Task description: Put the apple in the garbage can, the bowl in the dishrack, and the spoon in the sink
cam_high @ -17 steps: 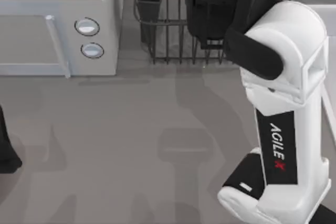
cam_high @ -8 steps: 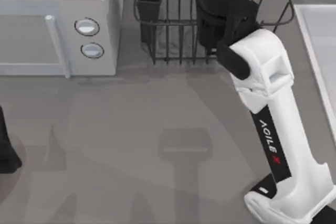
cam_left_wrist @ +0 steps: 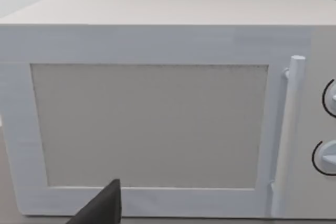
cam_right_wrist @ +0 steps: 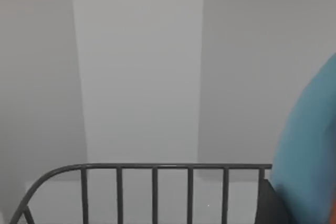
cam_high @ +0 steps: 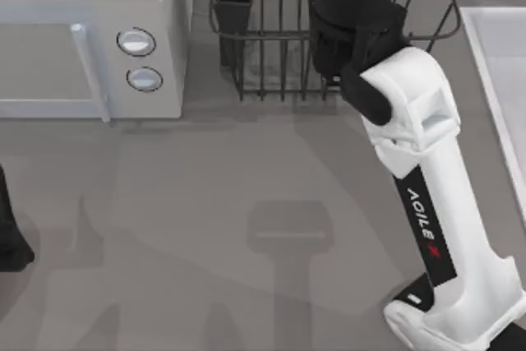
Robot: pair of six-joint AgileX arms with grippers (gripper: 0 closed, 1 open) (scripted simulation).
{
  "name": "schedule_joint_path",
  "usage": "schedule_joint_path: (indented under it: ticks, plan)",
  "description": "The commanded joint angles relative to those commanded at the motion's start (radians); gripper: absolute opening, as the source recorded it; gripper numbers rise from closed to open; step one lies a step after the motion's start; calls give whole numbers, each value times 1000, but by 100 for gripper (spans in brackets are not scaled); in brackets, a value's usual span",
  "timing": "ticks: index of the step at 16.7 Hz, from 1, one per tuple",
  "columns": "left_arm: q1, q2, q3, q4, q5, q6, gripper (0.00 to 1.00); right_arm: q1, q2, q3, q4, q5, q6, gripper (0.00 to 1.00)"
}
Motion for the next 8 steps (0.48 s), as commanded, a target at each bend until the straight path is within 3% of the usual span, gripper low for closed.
schedule_joint_path:
  ticks: [8]
  plan:
    - [0,0,0,0,0,0,100,0,0,0,0,0,0,83]
